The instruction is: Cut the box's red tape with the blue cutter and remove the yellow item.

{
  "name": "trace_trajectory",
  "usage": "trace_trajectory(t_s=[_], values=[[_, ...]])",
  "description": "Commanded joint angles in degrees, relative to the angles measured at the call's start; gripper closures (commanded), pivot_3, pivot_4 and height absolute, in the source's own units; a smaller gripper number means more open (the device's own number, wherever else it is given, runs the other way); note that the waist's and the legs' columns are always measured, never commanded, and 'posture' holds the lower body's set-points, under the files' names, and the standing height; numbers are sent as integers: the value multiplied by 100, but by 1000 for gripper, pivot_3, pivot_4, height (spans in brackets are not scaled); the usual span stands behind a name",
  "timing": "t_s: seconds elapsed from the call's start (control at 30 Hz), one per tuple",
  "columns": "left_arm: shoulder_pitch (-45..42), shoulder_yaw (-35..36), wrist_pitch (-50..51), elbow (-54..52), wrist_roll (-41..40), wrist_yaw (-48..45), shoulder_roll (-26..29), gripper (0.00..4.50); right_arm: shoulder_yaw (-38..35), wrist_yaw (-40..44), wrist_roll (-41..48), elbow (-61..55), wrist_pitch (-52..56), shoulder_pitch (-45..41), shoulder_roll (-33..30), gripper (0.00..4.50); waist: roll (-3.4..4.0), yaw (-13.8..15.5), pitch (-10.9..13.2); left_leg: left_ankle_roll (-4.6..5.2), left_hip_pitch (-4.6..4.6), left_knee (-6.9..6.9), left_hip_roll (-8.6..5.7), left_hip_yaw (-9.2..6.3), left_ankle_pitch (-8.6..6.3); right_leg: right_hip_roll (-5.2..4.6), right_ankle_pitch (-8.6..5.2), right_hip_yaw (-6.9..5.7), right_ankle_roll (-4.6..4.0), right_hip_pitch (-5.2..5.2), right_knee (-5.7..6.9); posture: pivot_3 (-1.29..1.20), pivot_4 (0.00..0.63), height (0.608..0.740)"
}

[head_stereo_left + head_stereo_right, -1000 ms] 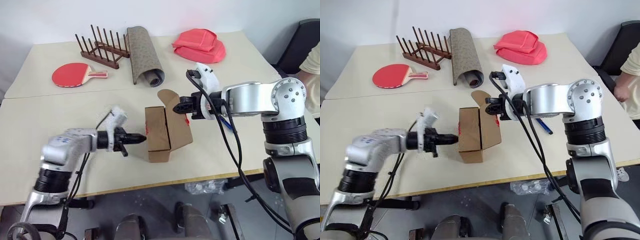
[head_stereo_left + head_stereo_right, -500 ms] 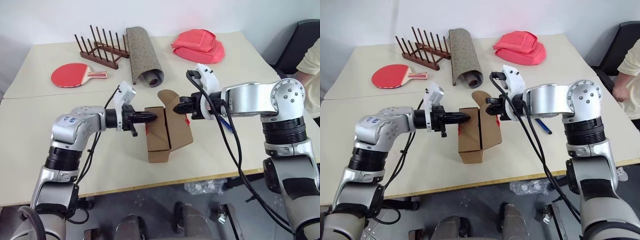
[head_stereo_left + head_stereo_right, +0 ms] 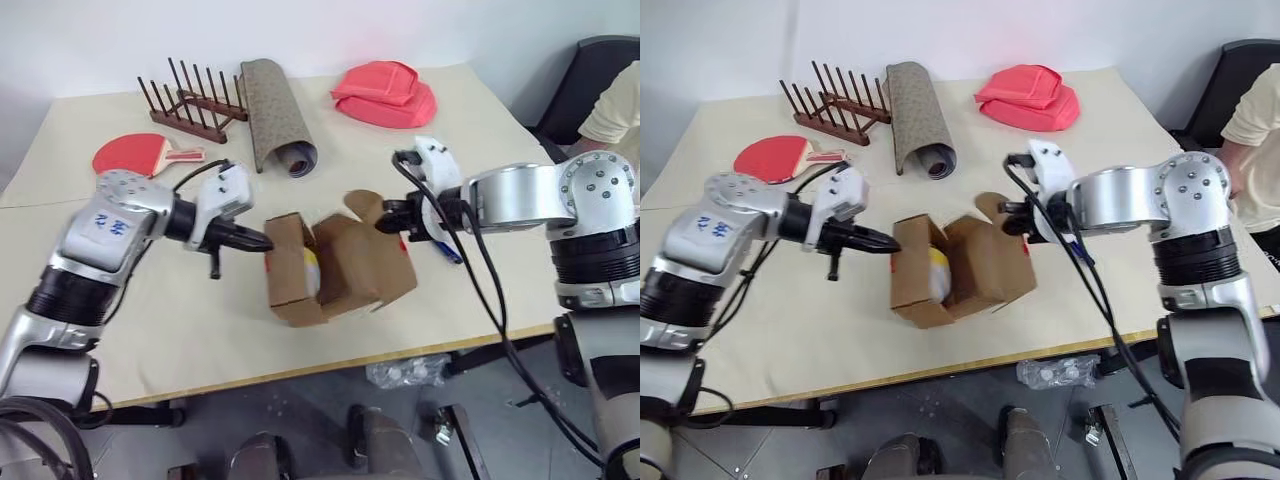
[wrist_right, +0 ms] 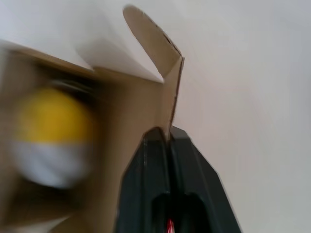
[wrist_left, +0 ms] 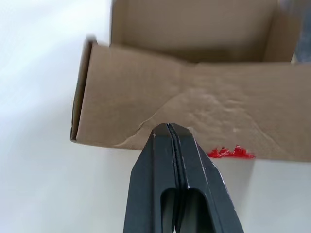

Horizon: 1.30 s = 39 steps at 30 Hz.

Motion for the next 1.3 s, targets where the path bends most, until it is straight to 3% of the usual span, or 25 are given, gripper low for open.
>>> trace_trajectory(t_s=[0.03,0.13,0.33,0.53,0.67,0.83,1.03,1.3], values=[[362,-352,48,-10,301,-46,-168,4500,117,146,75,-91,85,-147,-80,4449,13,16,13,2,-1,1,-3,0,-1,-4,0,5,1,-3,1,0,150,740],[432,-281,97,-38,368,-9,-276,4500,197,164,75,-132,57,-139,-55,4449,-41,133,30,1,-70,31,6,2,1,0,2,-24,0,-43,12,0,150,740],[480,-14,56,200,433,468,-766,4500,435,95,75,-289,-83,173,93,4449,-42,188,30,8,-96,29,-5,12,-3,-7,6,-21,7,-63,-3,0,150,740],[487,353,198,187,269,504,-809,4500,536,58,75,-346,-169,193,70,4449,-42,153,30,8,-97,29,-4,13,-2,-7,6,-18,7,-71,7,0,150,740],[-29,1193,922,122,-537,79,-543,4500,478,136,75,-305,-132,33,-101,4449,-50,147,36,7,-118,33,-3,15,-2,-6,6,-16,7,-95,18,0,150,740],[-883,1500,1227,109,-989,-59,-643,4500,457,209,75,-250,-96,-269,-211,4449,-52,148,37,6,-147,46,-1,12,-1,-5,6,-22,7,-116,21,0,150,740],[-1099,757,1163,-335,-917,-541,-736,4500,534,256,75,-211,-95,-387,-196,4449,-53,149,37,6,-146,46,-3,11,-1,-4,7,-23,8,-112,22,0,150,740],[-1192,-299,-130,45,36,-992,-789,4500,518,251,75,-145,-68,-572,-155,4449,-53,138,37,5,-145,51,-3,11,-1,-3,6,-22,8,-113,25,0,150,740]])
